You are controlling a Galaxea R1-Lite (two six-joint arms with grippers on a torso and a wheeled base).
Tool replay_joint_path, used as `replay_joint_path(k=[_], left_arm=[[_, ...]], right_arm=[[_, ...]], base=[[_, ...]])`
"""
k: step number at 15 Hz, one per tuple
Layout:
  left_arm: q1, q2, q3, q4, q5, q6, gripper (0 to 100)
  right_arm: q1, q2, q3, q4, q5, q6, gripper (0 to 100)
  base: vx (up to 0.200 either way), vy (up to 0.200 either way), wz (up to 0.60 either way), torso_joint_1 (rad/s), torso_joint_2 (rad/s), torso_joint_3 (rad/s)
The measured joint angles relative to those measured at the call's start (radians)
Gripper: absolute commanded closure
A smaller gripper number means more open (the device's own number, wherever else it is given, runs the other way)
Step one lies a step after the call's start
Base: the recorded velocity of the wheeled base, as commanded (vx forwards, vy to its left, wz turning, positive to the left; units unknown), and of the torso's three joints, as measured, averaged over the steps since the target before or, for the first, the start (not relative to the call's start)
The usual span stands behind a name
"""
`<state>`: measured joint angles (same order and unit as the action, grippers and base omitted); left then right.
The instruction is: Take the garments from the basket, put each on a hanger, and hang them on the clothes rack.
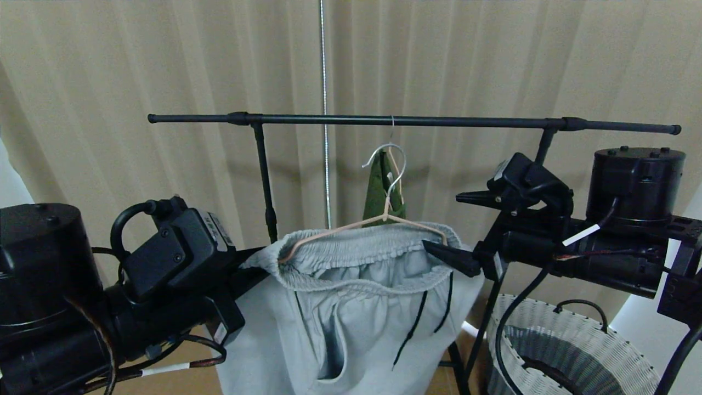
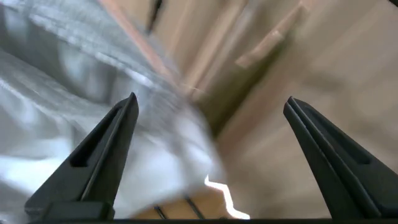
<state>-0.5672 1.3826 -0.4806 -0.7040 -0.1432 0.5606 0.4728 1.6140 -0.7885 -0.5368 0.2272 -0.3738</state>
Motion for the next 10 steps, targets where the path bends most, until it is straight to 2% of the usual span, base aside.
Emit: replay_joint_path(k=[6, 10], left_arm=[[-0.074, -0.001, 0.019, -0.003, -0.010, 0.002, 100], [-0.087, -0.007, 0.022, -0.003, -0.012, 0.002, 100]], right_arm=[[0.026, 0.064, -0.077, 0.000, -0.003, -0.022, 0], [0.026, 0.092, -0.081, -0.036, -0.002, -0.022, 0]], base=[[0.000, 0.000, 0.00, 0.000, 0.00, 0.000], [0.000, 0.000, 0.00, 0.000, 0.00, 0.000]])
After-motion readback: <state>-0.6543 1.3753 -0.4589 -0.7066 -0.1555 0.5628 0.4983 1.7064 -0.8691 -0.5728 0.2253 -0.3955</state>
